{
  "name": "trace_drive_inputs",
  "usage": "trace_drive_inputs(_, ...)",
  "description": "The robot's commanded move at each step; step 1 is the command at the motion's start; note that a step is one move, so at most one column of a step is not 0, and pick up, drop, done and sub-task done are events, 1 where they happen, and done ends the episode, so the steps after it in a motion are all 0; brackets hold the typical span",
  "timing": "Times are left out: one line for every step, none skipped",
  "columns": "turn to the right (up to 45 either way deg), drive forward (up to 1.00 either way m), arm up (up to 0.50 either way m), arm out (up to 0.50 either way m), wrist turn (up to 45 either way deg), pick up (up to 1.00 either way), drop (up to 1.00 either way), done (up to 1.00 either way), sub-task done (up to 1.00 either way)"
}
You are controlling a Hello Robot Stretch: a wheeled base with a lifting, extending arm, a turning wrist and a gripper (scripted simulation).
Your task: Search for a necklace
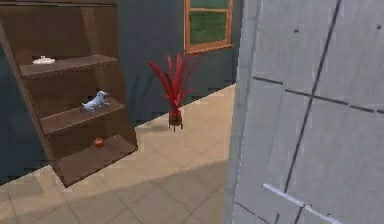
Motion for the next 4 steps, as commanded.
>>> trace_drive_inputs(0.0, 0.3, 0.0, 0.0, 0.0, 0.0, 0.0, 0.0, 0.0)
trace_drive_inputs(-27.0, 0.0, 0.0, 0.0, 0.0, 0.0, 0.0, 0.0, 0.0)
trace_drive_inputs(0.0, 0.3, 0.0, 0.0, 0.0, 0.0, 0.0, 0.0, 0.0)
trace_drive_inputs(24.0, 0.0, 0.0, 0.0, 0.0, 0.0, 0.0, 0.0, 0.0)
